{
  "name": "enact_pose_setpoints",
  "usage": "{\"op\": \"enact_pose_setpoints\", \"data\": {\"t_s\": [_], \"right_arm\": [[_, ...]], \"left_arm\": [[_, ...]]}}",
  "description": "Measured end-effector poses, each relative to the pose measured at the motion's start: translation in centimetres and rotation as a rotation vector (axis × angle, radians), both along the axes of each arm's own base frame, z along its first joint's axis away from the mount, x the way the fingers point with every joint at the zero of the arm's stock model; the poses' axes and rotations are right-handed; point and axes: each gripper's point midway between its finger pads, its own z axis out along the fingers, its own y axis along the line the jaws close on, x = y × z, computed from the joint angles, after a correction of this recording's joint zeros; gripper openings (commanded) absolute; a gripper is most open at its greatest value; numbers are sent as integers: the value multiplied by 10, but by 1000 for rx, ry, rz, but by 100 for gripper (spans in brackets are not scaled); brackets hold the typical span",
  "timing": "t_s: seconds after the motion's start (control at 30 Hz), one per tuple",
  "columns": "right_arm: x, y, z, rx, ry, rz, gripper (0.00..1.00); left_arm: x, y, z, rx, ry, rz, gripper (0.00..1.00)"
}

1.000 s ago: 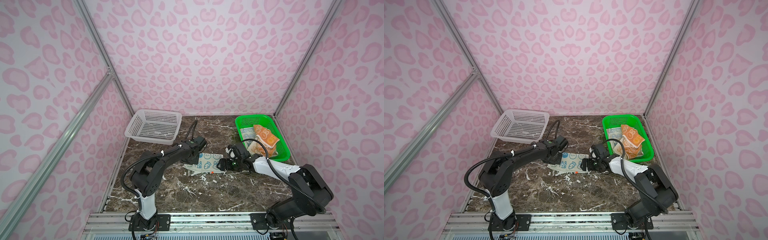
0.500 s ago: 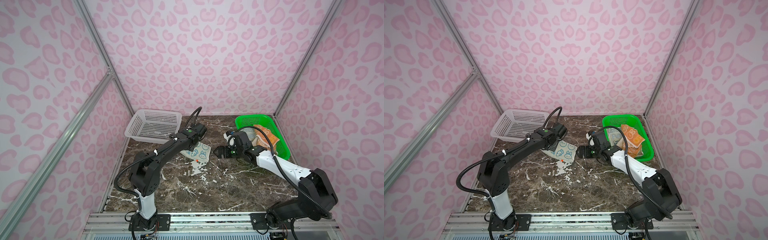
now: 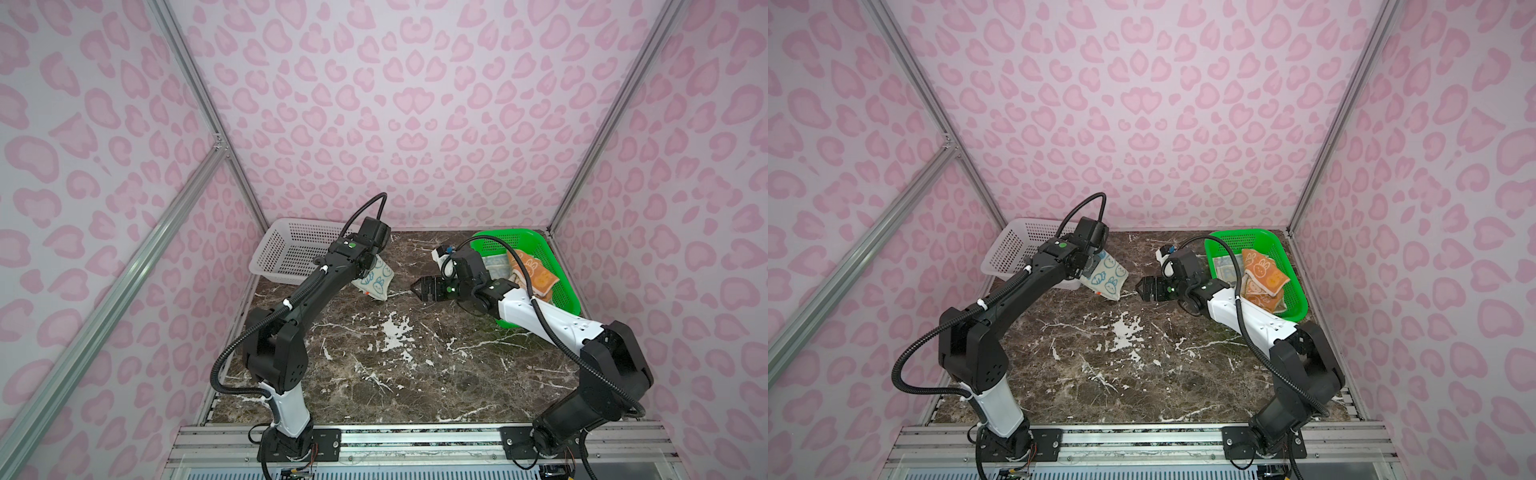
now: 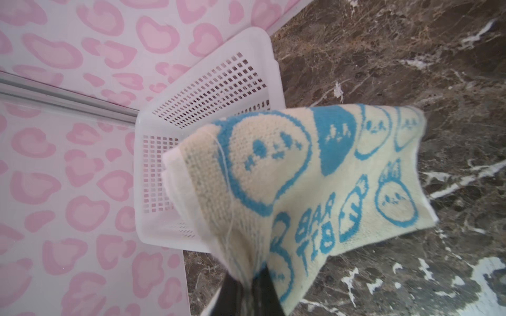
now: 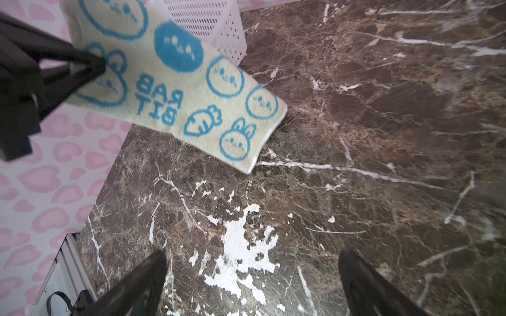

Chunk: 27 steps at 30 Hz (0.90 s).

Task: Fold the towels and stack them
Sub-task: 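Carry the bunny towel with the left gripper into the white basket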

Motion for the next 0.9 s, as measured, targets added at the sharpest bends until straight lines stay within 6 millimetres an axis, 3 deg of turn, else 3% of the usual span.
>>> {"op": "enact_pose_setpoints", "data": {"t_s": [0.2, 0.53, 0.8, 0.9], "right_arm": [[-1, 9, -6, -36, -24, 24, 99], [-1, 19, -23, -52, -30, 35, 99], [-13, 32, -27, -58, -74, 70, 99], [-20, 30, -20, -43, -111, 78, 99]], "left_arm": [[25, 22, 22, -9, -46, -23, 4], [55, 73, 16, 39, -65, 6, 4], [72, 112, -11, 67, -70, 29, 4], [77, 122, -21, 56, -66, 36, 4]]}}
